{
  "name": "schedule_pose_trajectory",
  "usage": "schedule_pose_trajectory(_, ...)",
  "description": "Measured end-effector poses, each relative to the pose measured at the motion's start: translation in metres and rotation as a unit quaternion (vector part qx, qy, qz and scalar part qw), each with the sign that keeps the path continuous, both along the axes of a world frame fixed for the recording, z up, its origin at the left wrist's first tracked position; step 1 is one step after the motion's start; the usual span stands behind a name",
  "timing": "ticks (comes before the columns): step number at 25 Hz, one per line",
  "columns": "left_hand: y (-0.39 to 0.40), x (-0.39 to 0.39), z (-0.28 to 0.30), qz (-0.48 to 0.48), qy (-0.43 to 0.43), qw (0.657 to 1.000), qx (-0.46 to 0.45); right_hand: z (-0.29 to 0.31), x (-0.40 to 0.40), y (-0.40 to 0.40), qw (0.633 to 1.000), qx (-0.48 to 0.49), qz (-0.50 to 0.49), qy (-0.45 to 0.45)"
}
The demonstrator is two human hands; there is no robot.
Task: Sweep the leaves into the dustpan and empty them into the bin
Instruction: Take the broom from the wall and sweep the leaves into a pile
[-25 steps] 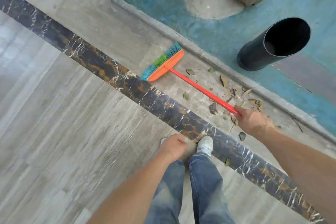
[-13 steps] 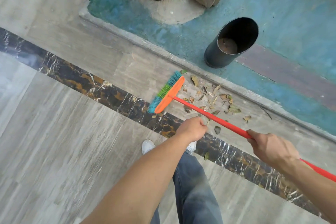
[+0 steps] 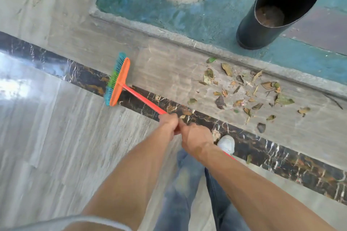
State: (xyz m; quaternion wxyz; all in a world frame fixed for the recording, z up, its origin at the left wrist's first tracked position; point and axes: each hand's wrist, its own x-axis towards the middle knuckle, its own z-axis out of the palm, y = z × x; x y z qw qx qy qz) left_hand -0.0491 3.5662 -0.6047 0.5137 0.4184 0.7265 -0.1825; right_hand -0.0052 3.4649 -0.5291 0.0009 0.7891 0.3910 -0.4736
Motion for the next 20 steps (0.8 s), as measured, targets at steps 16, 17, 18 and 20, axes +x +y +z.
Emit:
schedule_pose_trajectory(16,-0.31,0.095,0.084,-0.176,-0.123,0.927,-0.309,0.118,0.088,-0.296,0.96,-0.211,-0.178,-0.046)
schedule_pose_trajectory(17,-0.322,0.094,0.096,-0.178,-0.126,0.928,-0.303,0.131,0.084,-0.306,0.957,-0.218,-0.185,-0.048)
schedule_pose_trajectory(18,-0.33,0.089,0.107,-0.179,-0.126,0.933,-0.286,0.142,0.078,-0.312,0.955,-0.22,-0.195,-0.047)
schedule_pose_trajectory(20,-0.333,0.08,0.13,-0.179,-0.127,0.945,-0.241,0.16,0.063,-0.312,0.955,-0.205,-0.214,-0.035)
